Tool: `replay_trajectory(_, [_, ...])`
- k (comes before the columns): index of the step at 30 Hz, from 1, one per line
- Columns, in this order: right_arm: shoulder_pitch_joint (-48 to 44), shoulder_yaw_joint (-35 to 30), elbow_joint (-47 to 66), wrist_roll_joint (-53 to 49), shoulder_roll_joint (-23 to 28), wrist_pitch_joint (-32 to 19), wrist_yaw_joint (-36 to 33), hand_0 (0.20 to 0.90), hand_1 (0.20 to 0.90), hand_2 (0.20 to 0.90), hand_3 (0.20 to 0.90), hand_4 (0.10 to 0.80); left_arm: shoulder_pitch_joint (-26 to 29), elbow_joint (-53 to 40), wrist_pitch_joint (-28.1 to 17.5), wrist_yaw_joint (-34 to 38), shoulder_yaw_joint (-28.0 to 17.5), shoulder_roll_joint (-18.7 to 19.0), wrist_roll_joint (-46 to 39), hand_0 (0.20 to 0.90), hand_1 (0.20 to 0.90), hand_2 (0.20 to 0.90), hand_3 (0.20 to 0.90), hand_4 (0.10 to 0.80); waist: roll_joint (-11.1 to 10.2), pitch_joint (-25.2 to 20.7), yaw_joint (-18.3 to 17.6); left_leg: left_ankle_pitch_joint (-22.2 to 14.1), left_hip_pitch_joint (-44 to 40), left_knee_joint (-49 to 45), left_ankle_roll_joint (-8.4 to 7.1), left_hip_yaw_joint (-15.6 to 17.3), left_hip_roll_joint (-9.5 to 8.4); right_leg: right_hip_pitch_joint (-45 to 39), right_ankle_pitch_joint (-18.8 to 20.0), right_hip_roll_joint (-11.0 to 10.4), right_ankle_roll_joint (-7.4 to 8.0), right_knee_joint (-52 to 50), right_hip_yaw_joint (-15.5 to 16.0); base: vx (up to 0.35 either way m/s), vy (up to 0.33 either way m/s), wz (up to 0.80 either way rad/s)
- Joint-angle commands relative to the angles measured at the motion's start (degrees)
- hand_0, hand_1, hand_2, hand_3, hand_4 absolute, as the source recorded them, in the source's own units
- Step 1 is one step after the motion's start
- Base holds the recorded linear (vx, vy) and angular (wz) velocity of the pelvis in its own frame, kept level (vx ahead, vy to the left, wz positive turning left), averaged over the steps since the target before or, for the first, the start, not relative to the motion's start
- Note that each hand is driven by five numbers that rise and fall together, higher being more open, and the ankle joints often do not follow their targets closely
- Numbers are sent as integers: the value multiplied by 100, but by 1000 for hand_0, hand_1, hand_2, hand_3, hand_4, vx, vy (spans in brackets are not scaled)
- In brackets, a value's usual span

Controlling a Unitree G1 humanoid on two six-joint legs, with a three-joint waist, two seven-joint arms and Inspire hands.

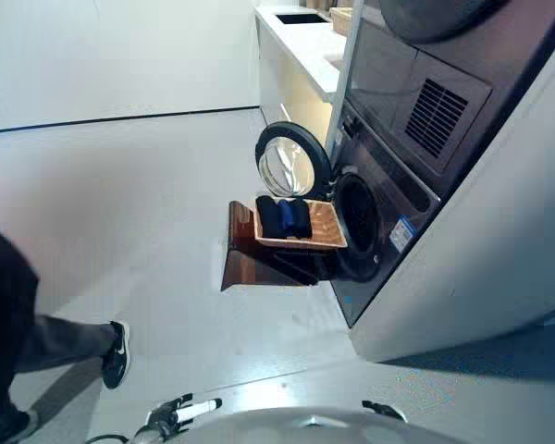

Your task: Pick up the clothes and place them into the washing machine

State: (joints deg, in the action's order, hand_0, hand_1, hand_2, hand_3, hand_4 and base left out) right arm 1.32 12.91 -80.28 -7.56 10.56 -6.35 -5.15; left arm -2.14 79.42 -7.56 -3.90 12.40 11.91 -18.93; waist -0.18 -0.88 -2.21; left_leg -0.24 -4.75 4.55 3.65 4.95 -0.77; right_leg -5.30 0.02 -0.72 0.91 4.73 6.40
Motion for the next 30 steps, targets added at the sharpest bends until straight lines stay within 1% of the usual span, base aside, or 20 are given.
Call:
replay_trajectory(1, [-350,132,-385,122,153,-136,-22,900,900,900,900,800,478,294,-187,-77,52,-418,89,900,900,900,900,800,-114,-160,85,-185,16,45,-558,5,58,122,245,-250,472,27,98,0,0,0])
replay_trajectory(19, [-305,104,-413,167,167,-94,21,900,900,900,900,800,445,395,-125,-57,-49,-421,73,900,900,900,900,800,-106,-183,91,-226,-29,45,-544,8,53,91,213,-253,475,27,99,2,0,0])
replay_trajectory(30, [-334,158,-355,213,177,-68,48,900,900,900,900,800,472,378,-97,-81,-72,-402,32,900,900,900,900,800,-126,-159,105,-276,-38,45,-484,14,23,66,174,-275,477,27,91,20,8,0])
